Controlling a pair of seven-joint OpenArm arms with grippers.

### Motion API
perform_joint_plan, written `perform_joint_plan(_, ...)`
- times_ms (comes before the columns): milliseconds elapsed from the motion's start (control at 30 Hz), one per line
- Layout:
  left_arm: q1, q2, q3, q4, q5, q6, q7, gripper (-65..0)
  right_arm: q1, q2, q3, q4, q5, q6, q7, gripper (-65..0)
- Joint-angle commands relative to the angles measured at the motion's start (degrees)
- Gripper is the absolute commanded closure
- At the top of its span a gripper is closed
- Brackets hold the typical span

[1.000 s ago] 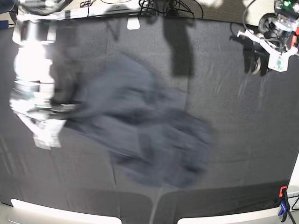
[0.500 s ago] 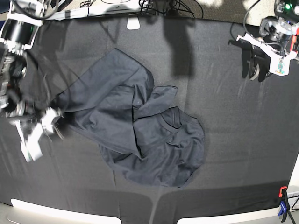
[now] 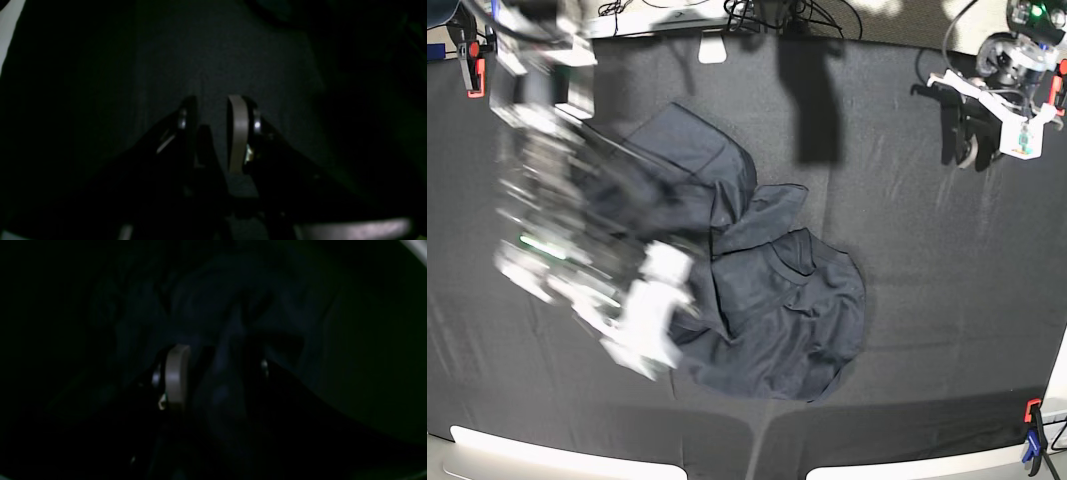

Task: Layout the t-shirt on the table in an organized manner, then fold the t-shirt properly
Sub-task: 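Regrasp the shirt with the right gripper and pull it outward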

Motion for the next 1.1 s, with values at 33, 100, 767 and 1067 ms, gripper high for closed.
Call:
perform_joint_plan(33, 0.2, -0.3, -0.3, 1.0, -0.4, 0.0, -0.9, -14.2, 3.6, -2.0, -1.7, -2.6, -3.0, -1.7, 1.7, -24.8)
perform_joint_plan(100, 0.2, -0.3, -0.3, 1.0, -0.4, 0.0, -0.9, -14.2, 5.7, -4.0, -2.9, -6.9, -3.6, -1.8, 2.5, -24.8)
perform_joint_plan(767, 0.2, -0.3, -0.3, 1.0, -0.4, 0.0, -0.9, -14.2, 17.5, -8.8, -3.1, -41.7, -17.5, -7.0, 10.1, -23.7)
perform_joint_plan(1067, 0.2, -0.3, -0.3, 1.0, -0.4, 0.0, -0.9, -14.2, 17.8, -7.8, -3.1, -36.1, -23.0, -10.9, 8.5, 0.0)
